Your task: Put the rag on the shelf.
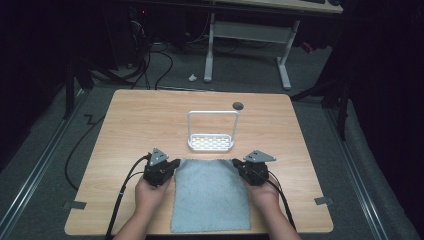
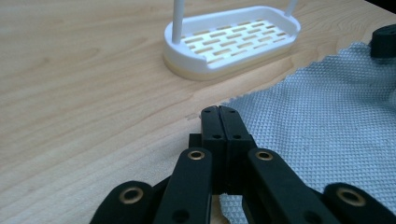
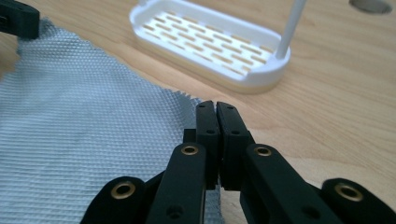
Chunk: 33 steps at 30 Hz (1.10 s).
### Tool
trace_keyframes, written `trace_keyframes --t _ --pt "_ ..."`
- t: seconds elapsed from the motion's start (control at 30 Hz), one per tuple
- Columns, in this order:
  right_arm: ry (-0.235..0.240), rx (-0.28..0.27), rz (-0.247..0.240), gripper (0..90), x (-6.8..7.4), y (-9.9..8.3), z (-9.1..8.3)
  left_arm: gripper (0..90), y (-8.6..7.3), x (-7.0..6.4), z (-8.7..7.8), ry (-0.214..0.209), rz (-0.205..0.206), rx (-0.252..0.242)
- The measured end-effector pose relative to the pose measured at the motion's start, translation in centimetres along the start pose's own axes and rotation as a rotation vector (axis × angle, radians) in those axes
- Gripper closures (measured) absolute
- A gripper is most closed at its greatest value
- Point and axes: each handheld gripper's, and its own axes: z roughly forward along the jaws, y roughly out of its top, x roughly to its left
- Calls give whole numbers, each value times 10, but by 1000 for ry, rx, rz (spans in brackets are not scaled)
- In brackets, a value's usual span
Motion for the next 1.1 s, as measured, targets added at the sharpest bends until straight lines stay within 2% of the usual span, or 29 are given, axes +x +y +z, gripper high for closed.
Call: trace_keyframes --t 0.2,0.3,0.43,0.5,0.67,0.93,1.1 --pt "-28 -62 -8 895 4 -1 -14 899 0 -3 -13 -4 7 -55" --pt "-40 -89 -12 895 3 -1 -21 899 -4 -6 -20 -16 -2 -105" --pt "-50 -131 -8 895 3 1 -29 899 1 -11 -29 -22 23 -131" --pt "-53 -148 -7 895 4 2 -32 899 2 -13 -33 -12 37 -148" --pt "-71 -190 -6 895 3 6 -41 899 4 -12 -38 -13 28 -173" --pt "-68 -263 4 896 1 17 -56 899 29 -17 -54 -5 47 -266" --pt "-71 -310 9 895 -2 26 -61 899 45 -18 -59 19 60 -296"
